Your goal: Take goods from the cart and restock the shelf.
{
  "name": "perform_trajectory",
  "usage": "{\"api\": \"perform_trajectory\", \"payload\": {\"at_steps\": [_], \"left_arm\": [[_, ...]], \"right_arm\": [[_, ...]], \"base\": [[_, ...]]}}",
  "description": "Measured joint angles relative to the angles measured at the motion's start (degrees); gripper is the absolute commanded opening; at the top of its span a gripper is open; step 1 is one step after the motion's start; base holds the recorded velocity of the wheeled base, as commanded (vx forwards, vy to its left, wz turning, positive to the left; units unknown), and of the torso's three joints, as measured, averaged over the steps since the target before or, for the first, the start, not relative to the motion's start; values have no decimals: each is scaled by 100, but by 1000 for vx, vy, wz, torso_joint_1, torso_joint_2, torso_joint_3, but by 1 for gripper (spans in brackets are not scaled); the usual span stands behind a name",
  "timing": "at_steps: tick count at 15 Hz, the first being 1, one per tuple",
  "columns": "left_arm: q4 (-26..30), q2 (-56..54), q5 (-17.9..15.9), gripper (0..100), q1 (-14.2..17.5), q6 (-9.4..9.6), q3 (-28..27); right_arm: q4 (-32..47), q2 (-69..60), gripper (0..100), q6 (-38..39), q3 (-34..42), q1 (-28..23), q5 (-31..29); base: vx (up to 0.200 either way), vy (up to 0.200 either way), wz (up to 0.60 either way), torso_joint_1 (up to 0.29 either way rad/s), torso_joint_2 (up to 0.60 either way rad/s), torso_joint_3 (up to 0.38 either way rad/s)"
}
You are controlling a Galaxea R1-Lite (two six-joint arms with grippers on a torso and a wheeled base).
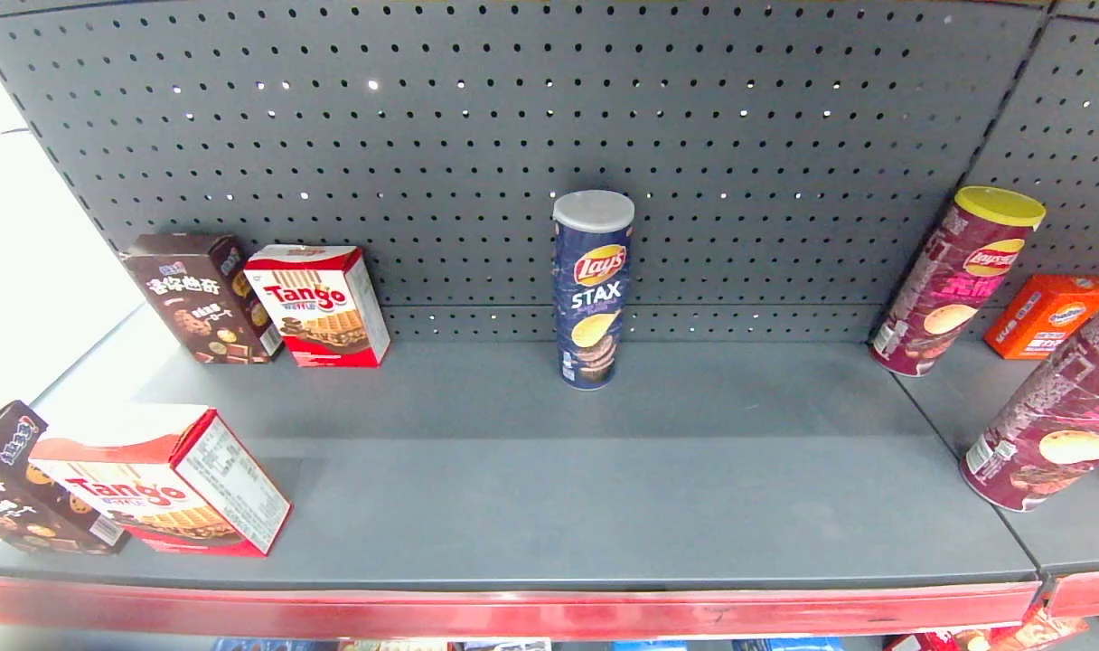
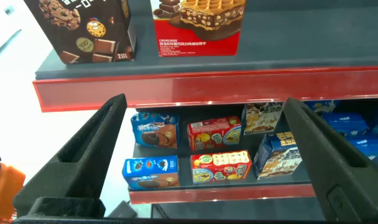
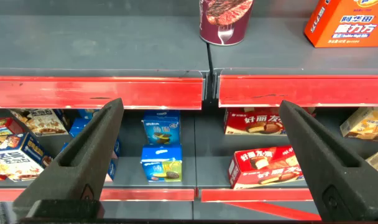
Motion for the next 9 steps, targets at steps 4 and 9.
{"api": "perform_trajectory", "payload": {"at_steps": [4,9], "left_arm": [[0,0,2,100,0,1,0],[0,0,0,100,0,1,0]], "right_arm": [[-2,0,100,0,0,-5,2],[-5,0,100,0,0,-2,0]], "base": [[0,0,0,0,0,0],[0,0,0,0,0,0]]}}
